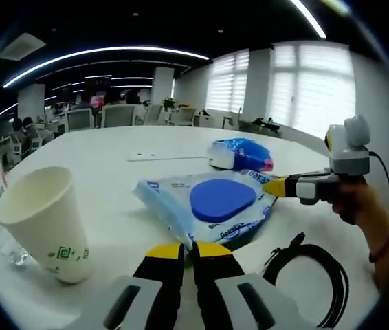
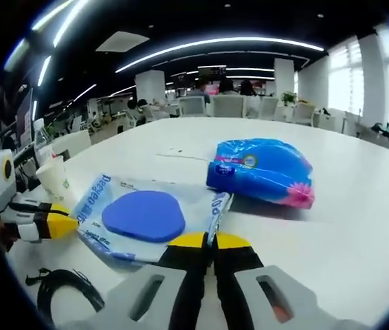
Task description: Arrange the tabletop items into an orderly group along one side of the table until the central work area is clear of visible clutter.
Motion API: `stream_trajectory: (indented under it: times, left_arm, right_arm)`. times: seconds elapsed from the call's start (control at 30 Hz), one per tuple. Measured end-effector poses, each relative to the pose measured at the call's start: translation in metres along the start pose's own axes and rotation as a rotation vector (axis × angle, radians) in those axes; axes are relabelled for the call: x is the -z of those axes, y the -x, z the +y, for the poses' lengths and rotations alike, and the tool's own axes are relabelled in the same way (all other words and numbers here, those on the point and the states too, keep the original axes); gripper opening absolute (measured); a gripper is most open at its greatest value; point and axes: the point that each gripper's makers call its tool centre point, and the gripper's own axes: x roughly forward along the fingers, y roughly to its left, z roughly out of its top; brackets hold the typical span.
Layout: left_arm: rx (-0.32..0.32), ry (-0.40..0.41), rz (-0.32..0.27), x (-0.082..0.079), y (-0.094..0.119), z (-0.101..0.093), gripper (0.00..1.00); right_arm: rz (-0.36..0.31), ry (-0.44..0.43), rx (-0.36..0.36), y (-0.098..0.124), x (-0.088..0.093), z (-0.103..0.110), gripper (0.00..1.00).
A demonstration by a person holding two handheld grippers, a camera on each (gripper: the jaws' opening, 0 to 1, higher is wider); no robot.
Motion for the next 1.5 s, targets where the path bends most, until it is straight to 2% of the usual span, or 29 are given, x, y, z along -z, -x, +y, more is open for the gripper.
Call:
stream_trajectory:
  times: [0.3,0.53,0.67,0.83,0.97,1.27,1.5]
  left_arm:
    - [0.007,0.024,-0.006,-0.004,0.008,0.002,0.04]
    - [0.012,0.045,-0.001,-0.005,0.016,0.007,0.04]
    - [0.009,0.057,-0.006,-0.005,0.022,0.011,0.04]
    - [0.023,0.066,0.006,-0.004,0.028,0.011,0.04]
    - [0.035,0.089,-0.008,-0.011,0.03,0.015,0.04]
    - [0.053,0.118,0.025,-0.004,0.035,0.022,0.04]
    - [0.038,0.073,0.047,-0.001,0.038,0.024,0.04]
  right_arm:
    - [-0.036,0.031,-0.004,0.017,-0.012,0.008,0.0]
    - [-0.024,0.051,-0.003,0.025,-0.012,0.016,0.01]
    - [-0.038,0.033,-0.005,0.031,-0.018,0.022,0.01]
    - [-0.035,0.029,0.004,0.035,-0.015,0.027,0.01]
    - [-0.039,0.023,0.006,0.038,-0.013,0.03,0.01]
    - [-0.033,0.02,-0.004,0.039,-0.006,0.044,0.01]
    - [-0.03,0.027,-0.016,0.039,-0.004,0.05,0.01]
